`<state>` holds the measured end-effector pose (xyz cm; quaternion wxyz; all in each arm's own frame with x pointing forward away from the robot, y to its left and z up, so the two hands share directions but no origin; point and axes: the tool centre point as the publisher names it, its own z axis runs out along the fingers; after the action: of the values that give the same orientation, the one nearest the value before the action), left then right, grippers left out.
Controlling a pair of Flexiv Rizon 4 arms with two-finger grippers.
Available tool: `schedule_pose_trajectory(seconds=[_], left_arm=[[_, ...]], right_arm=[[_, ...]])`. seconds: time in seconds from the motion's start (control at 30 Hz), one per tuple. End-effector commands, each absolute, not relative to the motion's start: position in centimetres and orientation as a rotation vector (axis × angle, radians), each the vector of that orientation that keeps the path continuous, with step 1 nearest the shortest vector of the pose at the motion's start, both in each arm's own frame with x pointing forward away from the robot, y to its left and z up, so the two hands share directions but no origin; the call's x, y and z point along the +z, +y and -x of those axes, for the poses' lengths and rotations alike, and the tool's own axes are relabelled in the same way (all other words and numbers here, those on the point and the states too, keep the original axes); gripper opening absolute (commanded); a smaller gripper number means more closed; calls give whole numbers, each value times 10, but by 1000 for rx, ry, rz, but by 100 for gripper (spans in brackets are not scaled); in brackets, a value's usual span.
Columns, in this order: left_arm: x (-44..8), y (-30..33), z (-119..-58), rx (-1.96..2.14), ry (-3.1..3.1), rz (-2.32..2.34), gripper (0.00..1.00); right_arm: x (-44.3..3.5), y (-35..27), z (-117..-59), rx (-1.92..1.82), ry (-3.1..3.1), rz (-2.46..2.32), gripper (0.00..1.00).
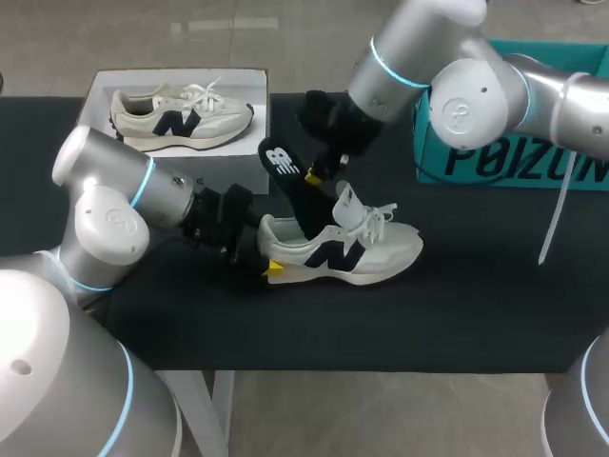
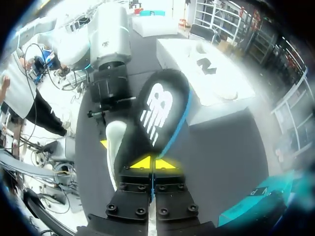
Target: Take the shoe out of the shoebox, open the shoe tongue, remove and reinsert the insole, then place the shoe into the shoebox
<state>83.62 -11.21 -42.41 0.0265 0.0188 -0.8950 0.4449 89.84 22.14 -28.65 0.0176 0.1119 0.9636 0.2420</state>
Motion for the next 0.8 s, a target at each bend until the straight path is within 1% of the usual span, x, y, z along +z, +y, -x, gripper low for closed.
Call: schedule_pose_trajectory(seconds=[0.03, 0.2, 0.8], left_arm=[[-427, -114, -837, 1372, -2766, -59, 0], [-427, -114, -837, 1372, -2766, -59, 0], [-427, -114, -837, 1372, -2766, -59, 0]], right_arm=[[-265, 227, -900, 766, 2988, -328, 0], [-241, 222, -898, 850, 2989, -370, 0], [-241, 222, -898, 850, 2989, -370, 0]])
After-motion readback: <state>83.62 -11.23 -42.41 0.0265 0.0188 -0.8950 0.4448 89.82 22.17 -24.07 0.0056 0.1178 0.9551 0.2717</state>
